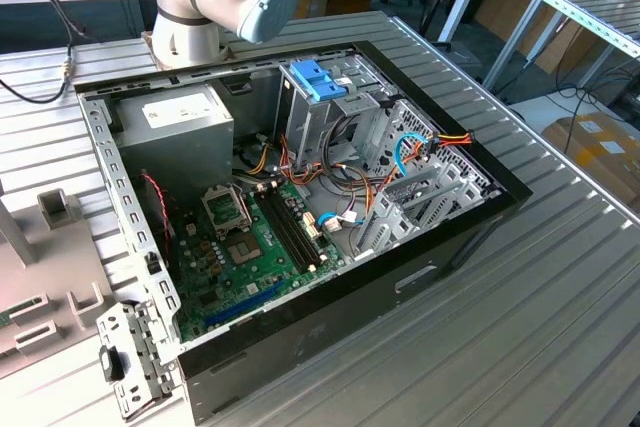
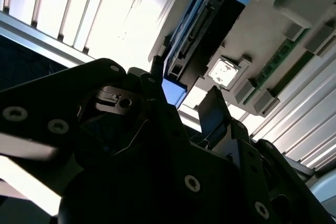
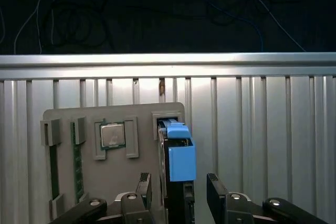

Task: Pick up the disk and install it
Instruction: 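Pick up the disk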

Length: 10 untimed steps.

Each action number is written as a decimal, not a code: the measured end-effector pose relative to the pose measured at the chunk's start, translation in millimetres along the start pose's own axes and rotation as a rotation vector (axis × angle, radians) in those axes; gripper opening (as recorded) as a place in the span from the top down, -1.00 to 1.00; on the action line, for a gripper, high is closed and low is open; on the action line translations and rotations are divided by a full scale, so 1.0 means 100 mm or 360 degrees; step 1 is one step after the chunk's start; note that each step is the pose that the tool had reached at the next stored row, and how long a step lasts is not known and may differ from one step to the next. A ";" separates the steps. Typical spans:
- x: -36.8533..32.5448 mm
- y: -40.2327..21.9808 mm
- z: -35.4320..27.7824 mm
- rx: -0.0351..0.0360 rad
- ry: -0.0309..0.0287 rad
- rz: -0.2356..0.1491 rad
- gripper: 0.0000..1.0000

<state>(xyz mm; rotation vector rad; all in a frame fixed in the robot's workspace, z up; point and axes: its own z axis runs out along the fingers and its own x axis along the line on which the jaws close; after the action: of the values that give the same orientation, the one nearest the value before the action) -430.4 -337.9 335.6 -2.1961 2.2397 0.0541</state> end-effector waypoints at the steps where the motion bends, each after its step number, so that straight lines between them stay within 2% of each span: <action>1: 0.000 0.011 0.009 0.0000 -0.00004 -0.0004 -0.08; 10: 0.003 0.047 0.081 -0.0002 -0.00056 -0.0063 -0.08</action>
<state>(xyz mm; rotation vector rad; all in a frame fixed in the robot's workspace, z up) -435.3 -337.9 327.6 -2.2379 2.1943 0.0590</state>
